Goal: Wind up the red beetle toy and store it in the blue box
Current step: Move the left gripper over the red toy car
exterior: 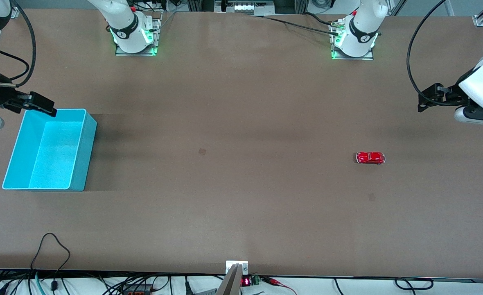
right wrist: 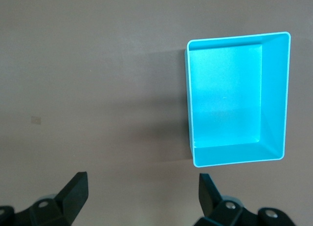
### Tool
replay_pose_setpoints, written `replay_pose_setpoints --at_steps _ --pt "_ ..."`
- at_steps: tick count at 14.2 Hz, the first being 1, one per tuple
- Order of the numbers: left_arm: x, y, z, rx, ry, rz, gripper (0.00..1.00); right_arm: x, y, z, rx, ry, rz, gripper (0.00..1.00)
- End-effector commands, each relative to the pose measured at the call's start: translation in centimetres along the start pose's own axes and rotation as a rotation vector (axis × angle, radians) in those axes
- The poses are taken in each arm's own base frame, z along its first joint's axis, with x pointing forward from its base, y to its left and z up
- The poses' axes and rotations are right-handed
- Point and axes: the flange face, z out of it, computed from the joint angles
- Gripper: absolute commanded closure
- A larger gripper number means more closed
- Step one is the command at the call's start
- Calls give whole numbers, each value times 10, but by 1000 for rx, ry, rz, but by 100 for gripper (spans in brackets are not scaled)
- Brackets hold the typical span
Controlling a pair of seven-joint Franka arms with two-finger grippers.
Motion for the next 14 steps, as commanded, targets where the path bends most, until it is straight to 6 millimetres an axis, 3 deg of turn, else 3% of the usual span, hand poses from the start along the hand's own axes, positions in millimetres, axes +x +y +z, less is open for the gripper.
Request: replay_pose_setpoints --at_steps 1,8,14 --pt "3 -3 -6 12 0 18 0 -2 3 -7 3 4 -11 0" --pt "1 -1 -5 2 -14 17 0 -2 2 -6 3 2 -12 0" --pt "-21 9 4 -19 -184 35 0 1 3 1 -1 -11 4 0"
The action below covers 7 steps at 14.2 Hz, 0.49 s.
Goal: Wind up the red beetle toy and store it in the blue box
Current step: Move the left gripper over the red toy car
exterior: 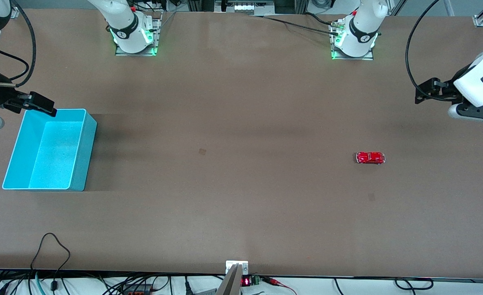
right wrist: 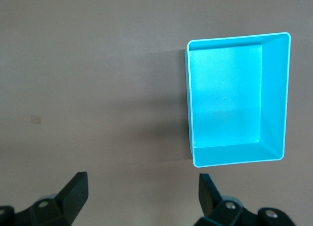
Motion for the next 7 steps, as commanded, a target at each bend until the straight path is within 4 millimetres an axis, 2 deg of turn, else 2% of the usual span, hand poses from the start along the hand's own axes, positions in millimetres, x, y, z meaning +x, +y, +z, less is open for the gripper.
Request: replay_pose_setpoints --at_steps 1,2,4,7 --pt "-10 11 2 -8 -105 36 0 8 1 15 -8 -34 0 0" --pt "-7 13 17 -10 -160 33 0 12 1 25 -12 -52 -9 0" --pt "13 13 47 -18 -213 49 0 19 1 43 -17 -90 -9 0" --pt "48 12 96 -18 -243 87 0 20 3 53 -20 -117 -2 0"
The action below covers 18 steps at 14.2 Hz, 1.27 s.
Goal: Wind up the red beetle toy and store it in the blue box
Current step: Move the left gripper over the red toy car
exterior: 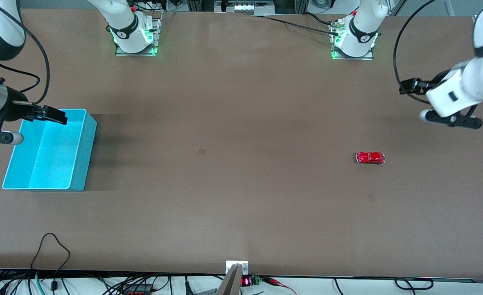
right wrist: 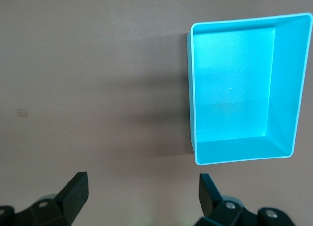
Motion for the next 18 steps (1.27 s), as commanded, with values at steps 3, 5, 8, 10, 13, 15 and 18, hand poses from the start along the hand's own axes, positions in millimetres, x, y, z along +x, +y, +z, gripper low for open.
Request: replay_pose_setpoints --at_steps 3,5,8,10,13,15,18 --pt "69 -16 62 1 -20 285 0 -3 4 -1 -9 -16 -3 0" --pt "86 -23 79 19 6 402 0 -3 4 -2 -9 -14 -3 0" --pt "108 -31 107 109 55 626 0 -3 4 -2 -9 -14 -9 0" --pt "115 -38 127 172 81 759 0 -2 3 -1 -9 -16 -11 0" --pt "125 -46 166 230 141 1029 0 -2 3 -1 -8 -16 -12 0" --pt "127 -55 192 280 195 1143 0 -2 4 -1 -9 -16 -11 0" --pt "124 -53 232 306 221 1230 0 -2 4 -1 -9 -17 -11 0"
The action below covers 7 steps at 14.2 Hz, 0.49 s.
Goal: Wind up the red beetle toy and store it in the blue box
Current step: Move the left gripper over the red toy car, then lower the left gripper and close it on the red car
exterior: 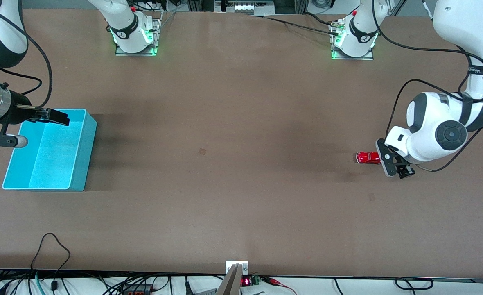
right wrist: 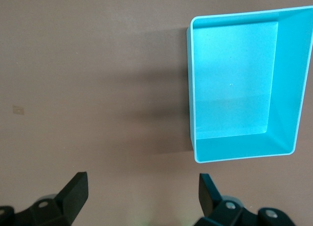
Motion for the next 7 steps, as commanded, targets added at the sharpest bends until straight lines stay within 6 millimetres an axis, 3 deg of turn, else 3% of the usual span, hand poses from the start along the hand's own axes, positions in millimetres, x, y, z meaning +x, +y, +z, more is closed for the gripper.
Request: replay_pose_setpoints --at_steps 1,5,7 --pt "-1 25 21 4 0 72 0 -3 4 -5 -8 -3 -10 0" --pt "4 45 55 34 21 96 0 -2 5 -4 -7 -4 -10 0" --pt "9 51 61 56 32 108 0 -2 5 -4 -7 -4 -8 0"
